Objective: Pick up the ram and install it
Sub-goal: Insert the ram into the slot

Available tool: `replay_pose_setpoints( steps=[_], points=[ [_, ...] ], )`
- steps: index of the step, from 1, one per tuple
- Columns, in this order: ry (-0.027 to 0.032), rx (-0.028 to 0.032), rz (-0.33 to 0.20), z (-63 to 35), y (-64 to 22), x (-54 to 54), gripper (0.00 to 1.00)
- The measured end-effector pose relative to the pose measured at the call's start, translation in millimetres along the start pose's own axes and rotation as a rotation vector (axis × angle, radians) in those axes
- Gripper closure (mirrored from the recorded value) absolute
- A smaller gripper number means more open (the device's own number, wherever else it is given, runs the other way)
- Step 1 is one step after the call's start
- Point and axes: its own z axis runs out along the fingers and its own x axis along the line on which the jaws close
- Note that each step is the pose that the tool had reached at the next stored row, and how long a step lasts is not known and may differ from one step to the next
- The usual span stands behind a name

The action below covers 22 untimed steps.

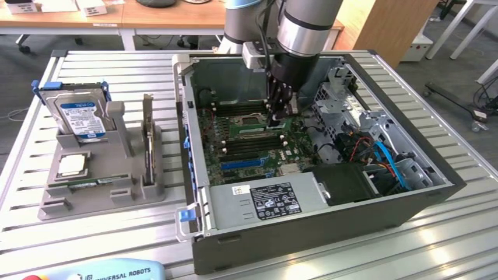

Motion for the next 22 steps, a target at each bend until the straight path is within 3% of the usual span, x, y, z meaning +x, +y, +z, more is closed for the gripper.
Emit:
replay_pose_setpoints(
  steps=[22],
  points=[
    [0.0001,0.0,0.0,19.8,-0.8,0.1,0.89]
  ],
)
